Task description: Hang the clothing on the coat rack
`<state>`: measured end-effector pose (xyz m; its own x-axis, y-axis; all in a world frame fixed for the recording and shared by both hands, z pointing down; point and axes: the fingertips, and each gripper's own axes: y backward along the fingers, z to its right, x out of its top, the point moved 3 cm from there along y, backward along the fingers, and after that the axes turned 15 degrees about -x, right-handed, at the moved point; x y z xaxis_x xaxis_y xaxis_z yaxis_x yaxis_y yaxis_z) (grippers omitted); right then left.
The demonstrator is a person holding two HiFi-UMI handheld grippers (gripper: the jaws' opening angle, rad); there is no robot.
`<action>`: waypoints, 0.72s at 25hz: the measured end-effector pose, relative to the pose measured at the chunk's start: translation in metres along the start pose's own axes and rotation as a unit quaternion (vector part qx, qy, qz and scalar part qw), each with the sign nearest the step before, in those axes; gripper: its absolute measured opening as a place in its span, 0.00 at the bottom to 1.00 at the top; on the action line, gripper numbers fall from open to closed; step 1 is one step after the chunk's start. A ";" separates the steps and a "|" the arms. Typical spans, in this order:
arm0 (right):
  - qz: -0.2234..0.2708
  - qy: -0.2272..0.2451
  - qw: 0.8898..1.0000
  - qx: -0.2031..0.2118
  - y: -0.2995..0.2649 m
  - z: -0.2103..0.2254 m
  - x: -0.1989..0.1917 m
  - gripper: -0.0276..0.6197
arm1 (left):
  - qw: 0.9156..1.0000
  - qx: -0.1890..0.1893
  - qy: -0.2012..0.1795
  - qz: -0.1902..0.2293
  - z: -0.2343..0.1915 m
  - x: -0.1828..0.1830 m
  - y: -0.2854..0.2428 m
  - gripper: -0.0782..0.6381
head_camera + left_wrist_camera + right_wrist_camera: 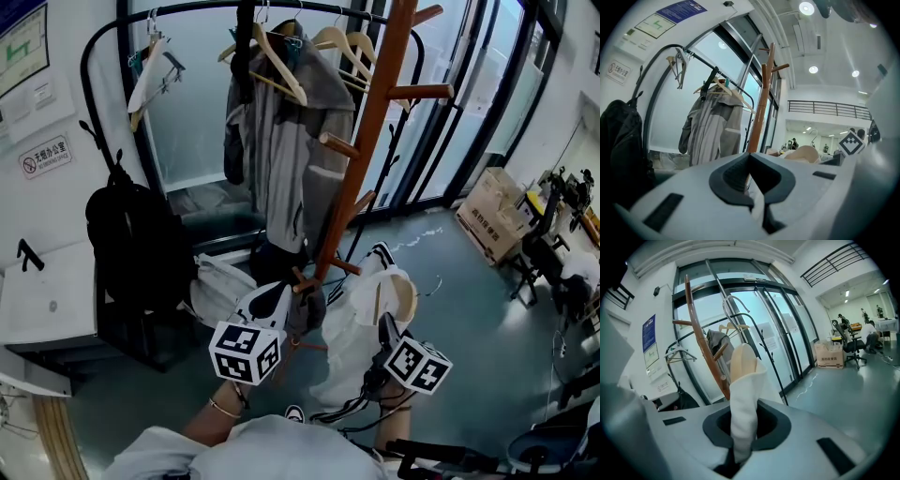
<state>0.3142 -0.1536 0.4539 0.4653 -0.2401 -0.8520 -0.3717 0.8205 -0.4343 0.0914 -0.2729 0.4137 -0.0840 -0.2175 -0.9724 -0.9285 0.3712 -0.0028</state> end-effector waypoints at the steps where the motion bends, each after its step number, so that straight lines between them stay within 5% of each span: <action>1: -0.001 0.003 1.000 0.001 -0.001 0.000 0.000 0.10 | 1.000 0.001 0.001 -0.001 0.000 -0.001 -0.001 0.12; 18: -0.021 0.080 0.996 0.043 -0.028 -0.002 0.026 0.10 | 1.000 0.030 0.002 -0.004 -0.006 -0.005 -0.006 0.12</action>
<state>0.3353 -0.1841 0.4438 0.3421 -0.3500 -0.8721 -0.2803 0.8478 -0.4502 0.0948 -0.2794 0.4195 -0.0777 -0.2235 -0.9716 -0.9061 0.4224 -0.0247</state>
